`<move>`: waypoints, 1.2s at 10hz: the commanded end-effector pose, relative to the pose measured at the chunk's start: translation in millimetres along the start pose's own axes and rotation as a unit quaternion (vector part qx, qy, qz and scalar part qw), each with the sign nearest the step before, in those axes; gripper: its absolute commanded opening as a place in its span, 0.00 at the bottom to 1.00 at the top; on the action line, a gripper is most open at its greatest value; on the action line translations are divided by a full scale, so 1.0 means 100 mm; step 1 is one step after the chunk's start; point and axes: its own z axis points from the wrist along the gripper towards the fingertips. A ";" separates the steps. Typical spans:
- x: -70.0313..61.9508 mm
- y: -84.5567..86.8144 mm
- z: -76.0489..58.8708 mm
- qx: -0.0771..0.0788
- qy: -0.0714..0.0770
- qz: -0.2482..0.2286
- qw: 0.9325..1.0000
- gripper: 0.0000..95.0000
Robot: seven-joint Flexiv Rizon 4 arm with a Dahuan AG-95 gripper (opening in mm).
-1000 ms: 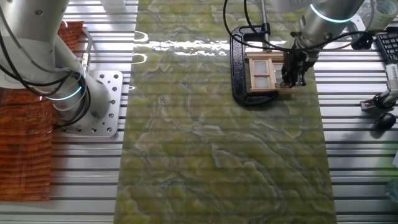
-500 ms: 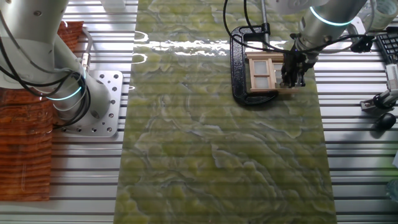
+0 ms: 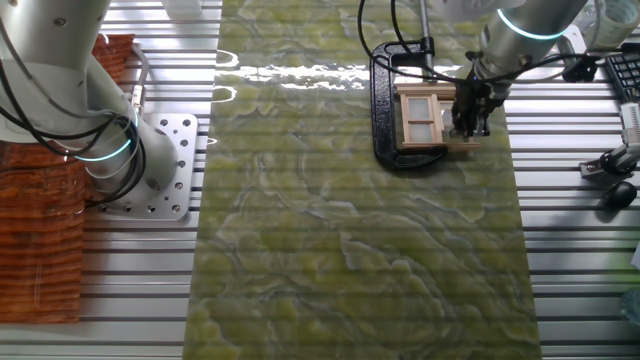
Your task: Open a sliding window
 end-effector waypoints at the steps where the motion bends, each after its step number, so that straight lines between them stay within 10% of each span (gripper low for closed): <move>1: 0.00 0.03 0.00 0.000 -0.001 0.001 1.000 0.00; 12: -0.01 0.12 -0.04 0.002 0.000 0.006 1.000 0.00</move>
